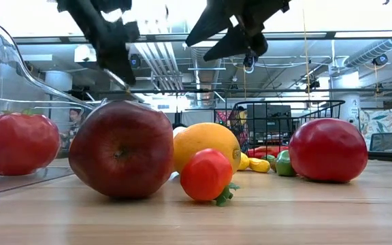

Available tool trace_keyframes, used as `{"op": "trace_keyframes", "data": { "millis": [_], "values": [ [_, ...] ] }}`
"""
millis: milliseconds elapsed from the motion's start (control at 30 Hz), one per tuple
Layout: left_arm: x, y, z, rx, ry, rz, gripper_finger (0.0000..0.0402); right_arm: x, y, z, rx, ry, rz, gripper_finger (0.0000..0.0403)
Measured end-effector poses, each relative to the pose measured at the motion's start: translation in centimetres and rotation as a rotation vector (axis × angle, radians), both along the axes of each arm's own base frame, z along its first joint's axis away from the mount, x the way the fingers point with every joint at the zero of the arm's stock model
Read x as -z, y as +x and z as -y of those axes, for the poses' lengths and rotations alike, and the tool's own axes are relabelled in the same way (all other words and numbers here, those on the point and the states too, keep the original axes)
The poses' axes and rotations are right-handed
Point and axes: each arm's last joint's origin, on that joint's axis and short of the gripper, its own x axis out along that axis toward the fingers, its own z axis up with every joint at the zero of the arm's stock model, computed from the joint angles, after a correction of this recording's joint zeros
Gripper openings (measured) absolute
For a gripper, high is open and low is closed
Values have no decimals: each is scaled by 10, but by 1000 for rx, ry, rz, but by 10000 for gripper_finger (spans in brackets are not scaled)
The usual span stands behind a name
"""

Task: Sort produce into baskets
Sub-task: Put the yellow corn into the wire basket

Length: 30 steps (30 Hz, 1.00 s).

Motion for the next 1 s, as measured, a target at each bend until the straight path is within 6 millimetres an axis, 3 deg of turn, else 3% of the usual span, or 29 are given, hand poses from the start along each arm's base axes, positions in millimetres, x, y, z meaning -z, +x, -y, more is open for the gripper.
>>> {"op": "trace_keyframes", "data": {
  "millis": [267, 533, 1000],
  "values": [
    [-24, 0, 75, 198, -17, 183, 115, -27, 1, -3, -7, 105, -66, 277],
    [-29, -6, 135, 257, 108, 231, 115, -32, -2, -4, 18, 201, -142, 266],
    [-34, -15, 201, 538, 77, 444, 115, -31, -5, -4, 51, 323, -169, 258]
  ]
}}
